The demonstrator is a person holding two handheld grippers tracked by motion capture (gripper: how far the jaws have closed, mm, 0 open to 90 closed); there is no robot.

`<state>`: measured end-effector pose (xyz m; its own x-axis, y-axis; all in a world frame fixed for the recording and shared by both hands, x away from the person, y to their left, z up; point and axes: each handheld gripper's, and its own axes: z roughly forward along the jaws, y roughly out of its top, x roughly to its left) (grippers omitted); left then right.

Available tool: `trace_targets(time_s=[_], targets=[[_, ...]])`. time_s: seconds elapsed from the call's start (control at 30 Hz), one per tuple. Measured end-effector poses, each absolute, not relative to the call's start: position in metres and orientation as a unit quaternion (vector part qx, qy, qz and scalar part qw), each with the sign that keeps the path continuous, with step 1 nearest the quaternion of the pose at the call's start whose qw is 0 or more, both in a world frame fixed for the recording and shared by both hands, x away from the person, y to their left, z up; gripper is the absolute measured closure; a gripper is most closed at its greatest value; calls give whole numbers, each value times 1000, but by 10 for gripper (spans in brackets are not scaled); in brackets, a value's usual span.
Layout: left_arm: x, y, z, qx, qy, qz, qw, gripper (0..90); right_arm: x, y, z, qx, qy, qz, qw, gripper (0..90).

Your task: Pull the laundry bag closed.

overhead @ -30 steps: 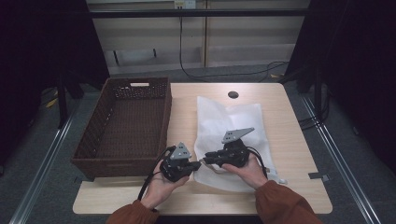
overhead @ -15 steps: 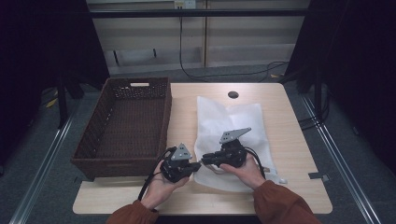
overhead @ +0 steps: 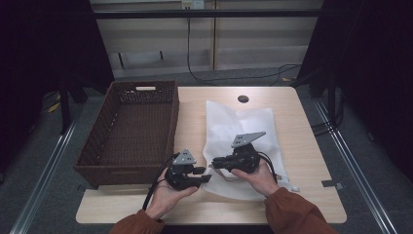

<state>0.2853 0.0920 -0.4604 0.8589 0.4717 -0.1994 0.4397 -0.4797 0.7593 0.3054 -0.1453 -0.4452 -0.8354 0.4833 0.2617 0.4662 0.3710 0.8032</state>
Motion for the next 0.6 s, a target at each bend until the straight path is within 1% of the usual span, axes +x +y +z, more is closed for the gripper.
trace_targets(time_s=[0.1, 0.17, 0.23, 0.4, 0.43, 0.5, 0.6], targets=[[288, 88, -461, 853, 271, -1, 446, 474, 304, -149, -441, 285, 826, 486, 11, 819], [289, 86, -461, 850, 270, -13, 451, 462, 303, -150, -438, 283, 825, 489, 12, 820], [290, 84, -460, 848, 260, -30, 461, 517, 302, -152, -436, 281, 824, 491, 13, 820], [297, 78, -459, 834, 271, -52, 478, 553, 300, -154, -433, 280, 821, 497, 14, 820], [298, 78, -458, 831, 273, -54, 482, 557, 301, -156, -433, 280, 821, 498, 15, 820], [300, 79, -456, 829, 273, -50, 485, 598, 301, -158, -431, 281, 819, 500, 16, 820], [301, 82, -452, 826, 276, -46, 489, 616, 300, -161, -431, 281, 818, 501, 16, 820]])
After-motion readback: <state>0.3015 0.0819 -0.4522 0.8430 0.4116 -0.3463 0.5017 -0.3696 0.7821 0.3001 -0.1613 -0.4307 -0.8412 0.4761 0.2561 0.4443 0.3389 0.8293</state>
